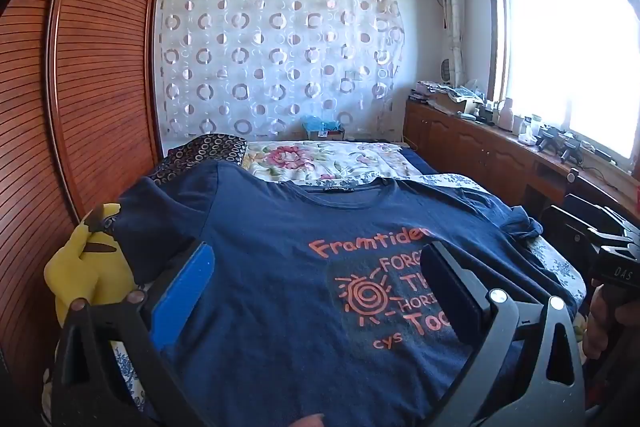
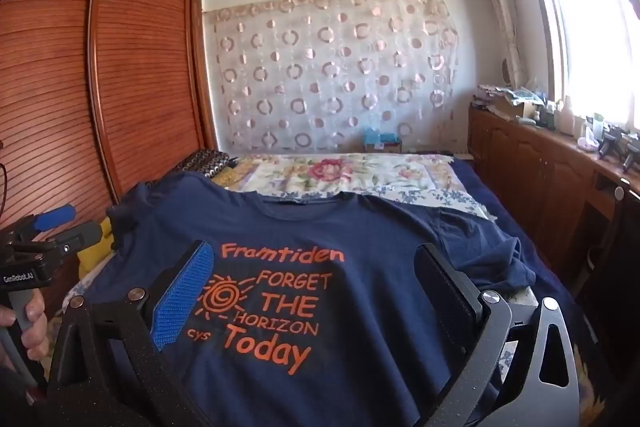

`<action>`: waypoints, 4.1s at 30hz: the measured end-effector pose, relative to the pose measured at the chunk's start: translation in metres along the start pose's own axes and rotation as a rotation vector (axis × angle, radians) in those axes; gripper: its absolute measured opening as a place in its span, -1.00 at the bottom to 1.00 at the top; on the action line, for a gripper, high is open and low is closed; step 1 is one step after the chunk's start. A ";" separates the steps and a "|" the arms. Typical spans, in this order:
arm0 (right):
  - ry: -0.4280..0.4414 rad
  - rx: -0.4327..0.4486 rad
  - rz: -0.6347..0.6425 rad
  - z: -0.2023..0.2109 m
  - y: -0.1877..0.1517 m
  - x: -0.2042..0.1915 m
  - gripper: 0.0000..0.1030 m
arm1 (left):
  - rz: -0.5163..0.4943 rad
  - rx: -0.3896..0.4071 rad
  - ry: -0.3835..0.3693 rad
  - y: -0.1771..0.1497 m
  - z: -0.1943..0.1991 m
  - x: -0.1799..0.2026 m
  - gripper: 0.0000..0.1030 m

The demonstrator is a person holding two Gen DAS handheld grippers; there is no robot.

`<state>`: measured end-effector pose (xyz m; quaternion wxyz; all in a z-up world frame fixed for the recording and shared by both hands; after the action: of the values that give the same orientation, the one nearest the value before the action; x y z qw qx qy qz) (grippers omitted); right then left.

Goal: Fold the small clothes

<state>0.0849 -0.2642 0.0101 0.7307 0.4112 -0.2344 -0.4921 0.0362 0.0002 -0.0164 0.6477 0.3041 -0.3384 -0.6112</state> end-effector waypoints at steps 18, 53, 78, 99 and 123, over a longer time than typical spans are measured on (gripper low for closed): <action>-0.008 0.011 0.013 0.002 0.000 -0.002 0.98 | -0.006 0.010 0.016 0.004 0.009 0.000 1.00; -0.004 0.018 0.010 0.002 -0.001 -0.006 0.98 | -0.010 0.035 0.029 0.008 0.020 0.008 1.00; -0.003 0.021 0.009 0.004 -0.001 -0.008 0.98 | -0.014 0.036 0.027 0.009 0.021 0.009 1.00; 0.026 -0.027 0.018 -0.006 0.006 -0.031 0.98 | 0.013 -0.026 0.017 -0.008 0.003 -0.007 1.00; 0.099 -0.179 0.103 -0.099 -0.013 -0.044 0.98 | 0.079 -0.156 0.063 -0.030 -0.049 -0.089 1.00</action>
<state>0.1342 -0.1895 -0.0528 0.7996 0.3552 -0.1740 -0.4519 0.0560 0.0863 -0.0750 0.7033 0.2580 -0.2810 -0.5998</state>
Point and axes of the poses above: each gripper's, at about its wrist camera, not at the fingertips, and z roughly against the way its jaws point, x to its right, y to its top, the point moved 4 cm from there along -z, roughly the way its jaws point, and after that the axes turned 12 degrees about -x, right-handed, at the moved point
